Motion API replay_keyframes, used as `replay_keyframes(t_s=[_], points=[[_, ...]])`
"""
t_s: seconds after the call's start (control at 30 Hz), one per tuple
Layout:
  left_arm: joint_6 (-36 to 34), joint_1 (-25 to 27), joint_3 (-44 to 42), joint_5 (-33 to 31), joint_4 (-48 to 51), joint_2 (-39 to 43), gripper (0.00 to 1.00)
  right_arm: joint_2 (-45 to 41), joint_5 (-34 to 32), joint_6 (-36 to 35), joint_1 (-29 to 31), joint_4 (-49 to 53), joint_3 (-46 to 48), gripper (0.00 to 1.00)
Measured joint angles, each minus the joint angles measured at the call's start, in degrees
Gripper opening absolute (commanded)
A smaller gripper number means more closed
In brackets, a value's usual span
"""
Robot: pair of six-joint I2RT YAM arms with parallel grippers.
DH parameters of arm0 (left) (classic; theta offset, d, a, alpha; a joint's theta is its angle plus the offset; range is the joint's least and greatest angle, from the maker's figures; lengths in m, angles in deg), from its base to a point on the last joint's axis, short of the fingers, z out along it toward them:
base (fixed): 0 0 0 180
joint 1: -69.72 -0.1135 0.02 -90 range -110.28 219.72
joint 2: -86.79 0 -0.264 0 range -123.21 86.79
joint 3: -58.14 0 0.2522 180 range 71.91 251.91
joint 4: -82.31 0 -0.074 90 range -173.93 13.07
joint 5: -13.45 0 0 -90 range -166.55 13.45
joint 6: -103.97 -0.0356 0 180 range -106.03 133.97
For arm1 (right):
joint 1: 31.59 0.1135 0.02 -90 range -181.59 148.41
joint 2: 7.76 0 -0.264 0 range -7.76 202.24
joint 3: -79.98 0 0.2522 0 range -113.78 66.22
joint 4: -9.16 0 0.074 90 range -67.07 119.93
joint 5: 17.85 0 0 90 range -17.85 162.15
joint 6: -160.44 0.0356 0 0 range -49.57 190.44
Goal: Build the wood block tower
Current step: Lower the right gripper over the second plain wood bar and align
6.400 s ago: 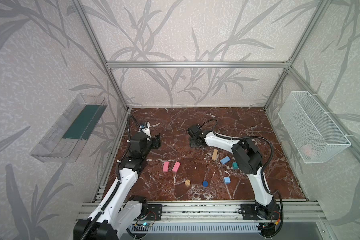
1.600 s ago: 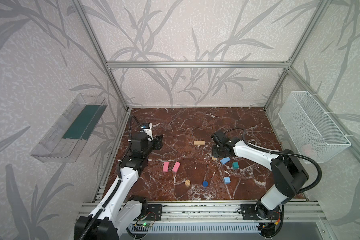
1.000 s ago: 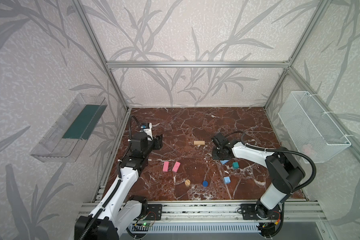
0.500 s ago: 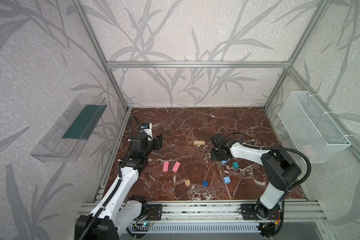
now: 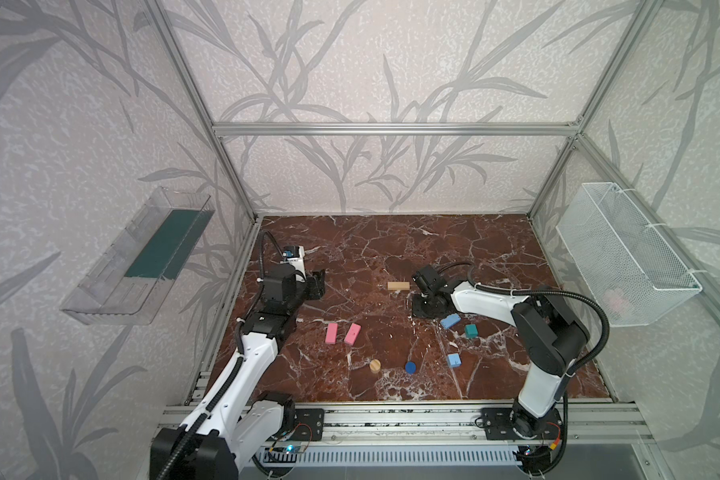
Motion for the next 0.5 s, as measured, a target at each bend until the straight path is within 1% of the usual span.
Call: replay_keyframes(t_s=[0.17,0.23,0.27,0.33,0.43,0.5], points=[[0.0,0.0,0.0,-0.1,0.0,-0.4,0.62,-1.2,-1.4,0.0,1.1,2.4,0.0,0.00],[0.0,0.0,0.0,-0.2,0.0,-0.5,0.62,-2.3,-2.1,0.0,1.4,3.5,0.0,0.09],[-0.1,0.0,0.0,-0.2,0.0,-0.5,0.62,-3.0,-2.5,-0.1,1.6,3.9,0.0,0.19],[-0.2,0.0,0.0,-0.3,0.0,-0.5,0.62,-4.3,-3.4,-0.4,1.7,4.9,-0.3,0.46],[-0.4,0.0,0.0,-0.3,0.0,-0.5,0.62,-5.6,-4.6,-2.4,1.7,6.3,-1.5,0.74],[-0.5,0.0,0.0,-0.4,0.0,-0.5,0.62,-5.7,-5.4,-4.5,1.7,7.8,-3.4,0.88]])
